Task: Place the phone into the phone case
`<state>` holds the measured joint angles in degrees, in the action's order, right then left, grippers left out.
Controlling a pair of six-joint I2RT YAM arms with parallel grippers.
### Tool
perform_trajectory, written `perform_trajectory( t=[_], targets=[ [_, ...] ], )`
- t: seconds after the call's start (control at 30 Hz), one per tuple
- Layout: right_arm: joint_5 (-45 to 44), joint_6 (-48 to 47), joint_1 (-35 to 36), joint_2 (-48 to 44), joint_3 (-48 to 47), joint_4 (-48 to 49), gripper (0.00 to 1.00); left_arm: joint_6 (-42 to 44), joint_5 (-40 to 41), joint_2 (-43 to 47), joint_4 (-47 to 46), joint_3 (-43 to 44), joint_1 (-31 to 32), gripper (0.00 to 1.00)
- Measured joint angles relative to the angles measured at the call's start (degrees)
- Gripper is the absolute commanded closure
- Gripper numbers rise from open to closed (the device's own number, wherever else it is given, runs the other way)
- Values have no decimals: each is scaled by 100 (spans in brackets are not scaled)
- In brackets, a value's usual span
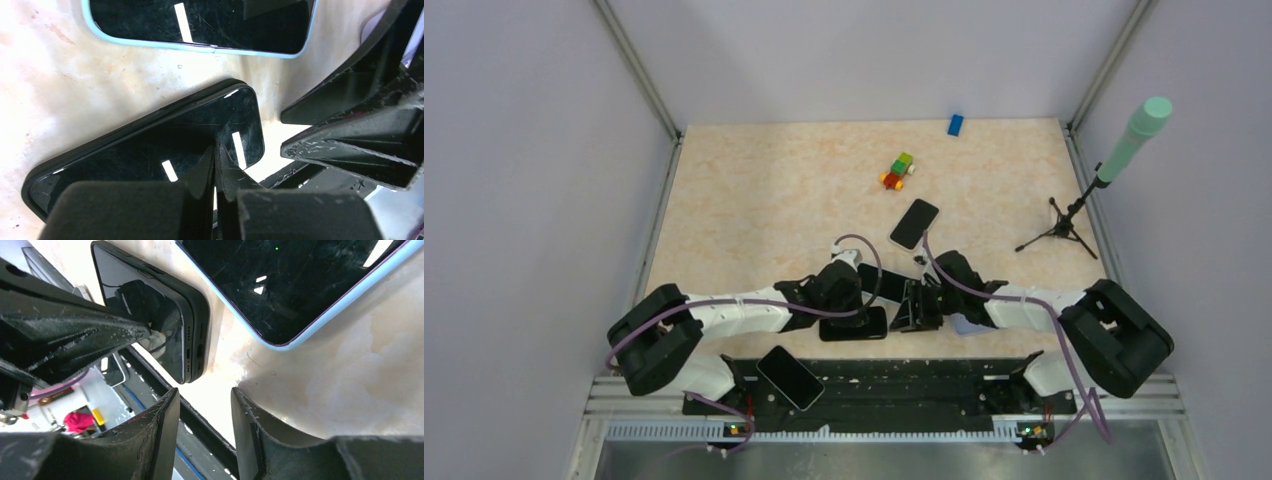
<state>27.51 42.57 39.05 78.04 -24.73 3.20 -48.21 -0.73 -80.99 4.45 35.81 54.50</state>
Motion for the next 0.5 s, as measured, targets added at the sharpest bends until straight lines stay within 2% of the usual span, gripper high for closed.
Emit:
perform_trajectory(
  t=[0.33, 0.5],
  targets=[
    [564, 151, -48, 645, 17, 726, 68, 35, 153, -59, -55, 42, 289, 100],
    [592, 151, -22, 815, -72, 780, 74, 35, 168, -203, -120, 151, 420, 100]
  ],
)
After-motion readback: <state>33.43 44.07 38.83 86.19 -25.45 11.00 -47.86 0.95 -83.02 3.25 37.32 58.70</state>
